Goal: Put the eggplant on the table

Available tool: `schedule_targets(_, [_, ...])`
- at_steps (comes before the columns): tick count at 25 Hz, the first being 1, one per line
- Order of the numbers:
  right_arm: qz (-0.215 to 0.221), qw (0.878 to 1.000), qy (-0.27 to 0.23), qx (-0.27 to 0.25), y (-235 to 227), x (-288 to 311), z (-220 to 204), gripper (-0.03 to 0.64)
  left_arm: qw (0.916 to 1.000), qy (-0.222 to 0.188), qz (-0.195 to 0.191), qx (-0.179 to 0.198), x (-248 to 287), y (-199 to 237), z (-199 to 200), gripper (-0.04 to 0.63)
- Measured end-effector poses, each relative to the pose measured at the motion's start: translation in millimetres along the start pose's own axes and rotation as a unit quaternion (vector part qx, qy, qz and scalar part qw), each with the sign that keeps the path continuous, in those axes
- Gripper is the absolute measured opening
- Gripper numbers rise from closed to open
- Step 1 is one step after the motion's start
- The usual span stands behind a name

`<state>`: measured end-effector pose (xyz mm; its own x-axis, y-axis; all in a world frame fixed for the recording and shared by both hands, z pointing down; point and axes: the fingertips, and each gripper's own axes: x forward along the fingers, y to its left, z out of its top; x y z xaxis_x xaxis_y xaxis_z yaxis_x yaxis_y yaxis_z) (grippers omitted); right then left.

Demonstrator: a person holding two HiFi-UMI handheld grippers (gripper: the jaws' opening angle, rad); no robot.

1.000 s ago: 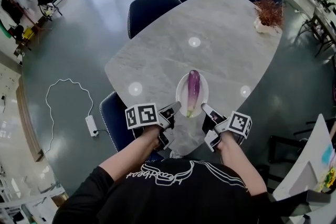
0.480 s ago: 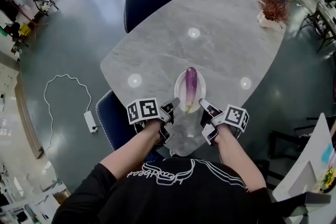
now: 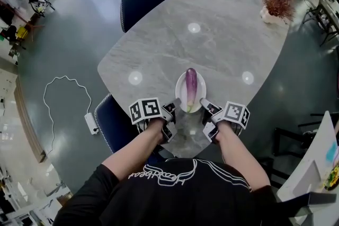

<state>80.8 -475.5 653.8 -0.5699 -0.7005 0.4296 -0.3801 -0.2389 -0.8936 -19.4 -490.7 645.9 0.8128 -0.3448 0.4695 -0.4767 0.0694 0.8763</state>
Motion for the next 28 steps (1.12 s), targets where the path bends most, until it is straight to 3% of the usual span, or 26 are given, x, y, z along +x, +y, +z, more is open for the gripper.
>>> schedule_targets(17, [-0.049, 0.998, 0.017, -0.020, -10.5, 5.0, -0.2, 0.020, 0.9994, 0.014, 0.018, -0.027, 8.8, 14.1, -4.7, 0.020])
schedule_targets(28, [-0.106, 0.991, 0.038, -0.073, -13.6, 7.5, 0.0, 0.020, 0.9985, 0.032, 0.031, -0.031, 14.4, 19.8, -8.0, 0.021])
